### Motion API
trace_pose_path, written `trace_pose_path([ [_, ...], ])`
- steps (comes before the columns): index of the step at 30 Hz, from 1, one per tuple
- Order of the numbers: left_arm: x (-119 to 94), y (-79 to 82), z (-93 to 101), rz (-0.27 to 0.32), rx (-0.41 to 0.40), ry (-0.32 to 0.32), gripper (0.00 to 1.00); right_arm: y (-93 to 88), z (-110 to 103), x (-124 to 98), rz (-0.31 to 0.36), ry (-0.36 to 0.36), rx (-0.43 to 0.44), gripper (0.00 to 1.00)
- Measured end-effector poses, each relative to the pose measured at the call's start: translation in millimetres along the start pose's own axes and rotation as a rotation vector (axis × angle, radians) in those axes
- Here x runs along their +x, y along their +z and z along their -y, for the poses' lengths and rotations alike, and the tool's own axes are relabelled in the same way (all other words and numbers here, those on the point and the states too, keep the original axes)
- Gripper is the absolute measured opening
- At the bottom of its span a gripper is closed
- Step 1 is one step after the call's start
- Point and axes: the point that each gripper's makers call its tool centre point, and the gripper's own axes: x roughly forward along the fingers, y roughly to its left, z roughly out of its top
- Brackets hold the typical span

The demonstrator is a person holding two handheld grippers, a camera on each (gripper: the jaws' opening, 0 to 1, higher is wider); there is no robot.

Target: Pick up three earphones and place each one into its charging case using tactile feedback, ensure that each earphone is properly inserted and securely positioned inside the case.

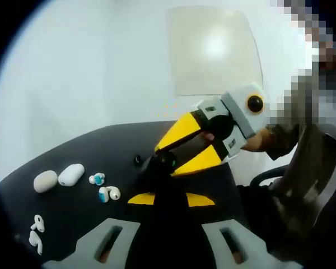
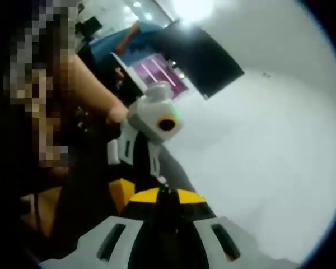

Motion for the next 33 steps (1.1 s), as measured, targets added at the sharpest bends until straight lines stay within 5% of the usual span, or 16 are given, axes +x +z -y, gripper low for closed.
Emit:
trace_pose_path([
  [8, 0.5, 0.4, -0.1, 0.001, -0.001, -0.002, 0.15, -4.3, 5.6, 0.3, -0.015, -0.020, 0.044, 0.12],
  [23, 0.3, -0.4, 0.3, 0.001, 0.003, -0.004, 0.15, -2.1, -2.8, -2.2, -0.036, -0.061, -0.117, 0.12],
  [33, 1.0, 0.0, 0.1, 0.001, 0.004, -0.001, 0.15, -3.7, -6.7, -5.2, -0.055, -0.050, -0.122, 0.12],
])
